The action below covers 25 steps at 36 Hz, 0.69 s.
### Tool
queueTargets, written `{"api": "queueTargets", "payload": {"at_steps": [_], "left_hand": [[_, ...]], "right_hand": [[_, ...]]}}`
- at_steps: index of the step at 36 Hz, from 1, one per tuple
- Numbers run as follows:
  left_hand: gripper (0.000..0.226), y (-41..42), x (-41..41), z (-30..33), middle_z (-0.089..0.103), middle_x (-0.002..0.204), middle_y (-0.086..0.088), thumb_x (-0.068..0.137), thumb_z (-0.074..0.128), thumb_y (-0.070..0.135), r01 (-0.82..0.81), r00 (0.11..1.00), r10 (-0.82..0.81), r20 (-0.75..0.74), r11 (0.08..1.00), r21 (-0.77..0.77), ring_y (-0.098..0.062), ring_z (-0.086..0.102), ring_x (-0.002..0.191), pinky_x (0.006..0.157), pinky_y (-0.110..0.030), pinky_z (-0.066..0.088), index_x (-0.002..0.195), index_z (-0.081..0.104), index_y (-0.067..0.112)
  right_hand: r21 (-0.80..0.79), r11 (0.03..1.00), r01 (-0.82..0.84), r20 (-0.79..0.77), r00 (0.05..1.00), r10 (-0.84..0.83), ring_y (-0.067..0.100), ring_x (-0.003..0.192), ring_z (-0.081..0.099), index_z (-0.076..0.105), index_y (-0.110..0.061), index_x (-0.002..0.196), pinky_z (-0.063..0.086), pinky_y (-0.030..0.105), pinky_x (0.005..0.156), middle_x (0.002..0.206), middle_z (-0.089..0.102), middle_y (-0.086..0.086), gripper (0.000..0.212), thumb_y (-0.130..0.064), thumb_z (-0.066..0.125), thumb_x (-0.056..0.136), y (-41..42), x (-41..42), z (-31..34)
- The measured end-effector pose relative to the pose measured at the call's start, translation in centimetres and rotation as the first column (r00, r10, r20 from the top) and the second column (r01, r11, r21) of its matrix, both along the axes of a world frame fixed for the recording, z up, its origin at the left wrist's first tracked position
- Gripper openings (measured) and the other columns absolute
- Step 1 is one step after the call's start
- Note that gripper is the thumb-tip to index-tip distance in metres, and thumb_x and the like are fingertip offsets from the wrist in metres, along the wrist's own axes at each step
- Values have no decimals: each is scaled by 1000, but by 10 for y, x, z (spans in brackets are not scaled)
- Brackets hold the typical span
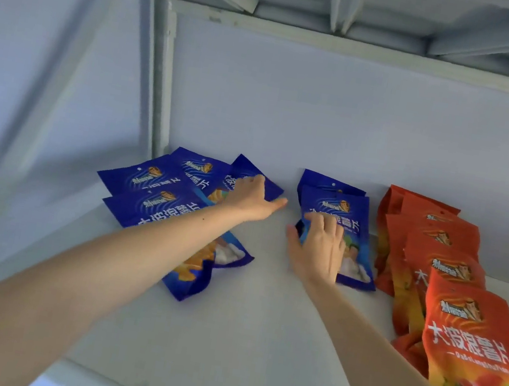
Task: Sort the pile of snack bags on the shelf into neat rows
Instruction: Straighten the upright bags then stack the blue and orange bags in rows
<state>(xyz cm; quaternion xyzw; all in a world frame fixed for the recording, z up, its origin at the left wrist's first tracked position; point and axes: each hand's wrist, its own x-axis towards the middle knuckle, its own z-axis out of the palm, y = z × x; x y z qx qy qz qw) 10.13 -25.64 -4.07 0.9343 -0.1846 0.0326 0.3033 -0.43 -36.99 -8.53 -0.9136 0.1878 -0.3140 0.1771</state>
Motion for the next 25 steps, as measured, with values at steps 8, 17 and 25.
{"api": "queueTargets", "payload": {"at_steps": [8,17,25], "left_hand": [[93,109,26,6,23,156,-16,79,59,70,-276,956,291,-35,934,226,-40,16,144,112,-53,26,150,29,17],[113,182,48,-9,25,153,-22,61,74,73,-507,805,542,-241,839,197,-38,22,142,113,-47,30,146,28,15],[125,194,66,-26,60,124,-8,21,84,76,-510,800,455,-392,859,-44,-26,58,114,98,-44,48,125,47,18]], "right_hand": [[383,885,-265,-270,884,381,22,112,56,53,-15,127,47,37,91,123,59,1,70,-67,59,80,74,38,13],[535,801,-269,-357,787,503,17,97,56,50,-14,119,43,28,74,112,59,1,74,-55,81,67,101,56,5],[667,715,-209,-313,792,524,25,123,51,25,-18,147,50,44,99,142,41,3,133,-59,90,38,105,73,11]]}}
